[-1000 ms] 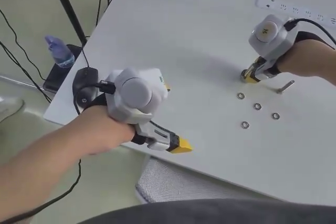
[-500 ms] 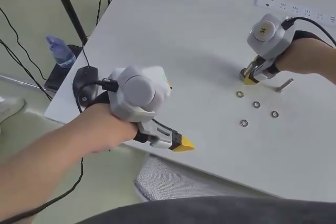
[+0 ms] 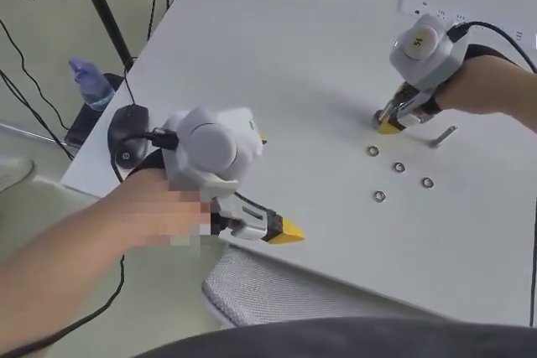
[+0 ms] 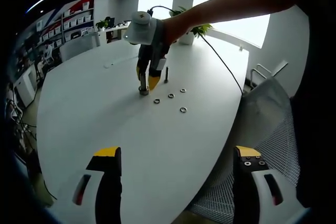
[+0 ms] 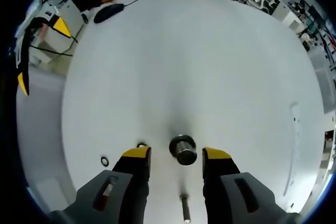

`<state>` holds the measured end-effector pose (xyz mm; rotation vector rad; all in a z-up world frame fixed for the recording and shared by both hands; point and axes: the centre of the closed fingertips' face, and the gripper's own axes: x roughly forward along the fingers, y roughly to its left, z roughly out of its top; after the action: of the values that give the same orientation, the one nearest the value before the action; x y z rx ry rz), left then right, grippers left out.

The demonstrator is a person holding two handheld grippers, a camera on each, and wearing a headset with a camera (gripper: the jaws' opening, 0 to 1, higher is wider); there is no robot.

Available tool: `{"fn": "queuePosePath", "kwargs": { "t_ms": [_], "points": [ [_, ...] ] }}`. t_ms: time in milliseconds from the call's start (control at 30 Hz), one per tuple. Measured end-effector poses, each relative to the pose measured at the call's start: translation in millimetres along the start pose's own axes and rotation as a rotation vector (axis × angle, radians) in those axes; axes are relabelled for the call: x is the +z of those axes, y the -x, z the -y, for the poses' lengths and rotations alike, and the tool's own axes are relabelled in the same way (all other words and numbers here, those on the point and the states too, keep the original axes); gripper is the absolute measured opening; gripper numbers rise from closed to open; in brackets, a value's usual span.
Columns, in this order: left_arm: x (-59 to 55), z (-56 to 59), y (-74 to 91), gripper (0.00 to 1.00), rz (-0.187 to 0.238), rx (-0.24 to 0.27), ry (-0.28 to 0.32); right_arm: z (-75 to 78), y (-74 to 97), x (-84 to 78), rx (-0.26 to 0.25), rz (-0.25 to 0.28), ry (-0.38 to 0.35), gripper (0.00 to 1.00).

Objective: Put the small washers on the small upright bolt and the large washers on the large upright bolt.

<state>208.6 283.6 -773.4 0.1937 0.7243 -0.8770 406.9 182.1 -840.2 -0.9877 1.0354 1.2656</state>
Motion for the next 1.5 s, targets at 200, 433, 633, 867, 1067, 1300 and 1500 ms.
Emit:
{"fn": "queuePosePath", "kwargs": {
  "t_ms": [200, 433, 633, 867, 1067, 1300, 1500],
  "points": [
    [4.4, -0.2, 1.2, 0.87, 0.0, 0.015, -0.005, -4.8, 15.9, 3.5, 0.004, 0.041, -0.001, 0.41],
    [9.3, 0.2, -0.2, 0.87, 0.001, 0.035, 0.003, -8.5, 28.8, 4.3, 0.011, 0.065, 0.024, 0.41],
    [14.5, 2.8, -3.3, 0.87, -0.005, 0.053, 0.004, -10.9, 31.1, 1.7, 0.024, 0.083, 0.046, 0.41],
    [20.2, 4.1, -2.5, 0.86, -0.004, 0.077, 0.007, -25.2, 38.7, 4.8, 0.047, 0.104, 0.07, 0.4],
    [21.3, 7.4, -1.6, 0.85, -0.002, 0.098, 0.023, -31.4, 38.0, 6.2, 0.058, 0.118, 0.086, 0.4],
    [23.2, 10.7, -0.7, 0.86, 0.009, 0.117, 0.041, -44.1, 36.9, 0.2, 0.071, 0.127, 0.093, 0.4],
    [24.2, 11.0, -0.2, 0.88, 0.016, 0.129, 0.051, -59.1, 34.7, -7.8, 0.081, 0.117, 0.117, 0.39]
  ]
}}
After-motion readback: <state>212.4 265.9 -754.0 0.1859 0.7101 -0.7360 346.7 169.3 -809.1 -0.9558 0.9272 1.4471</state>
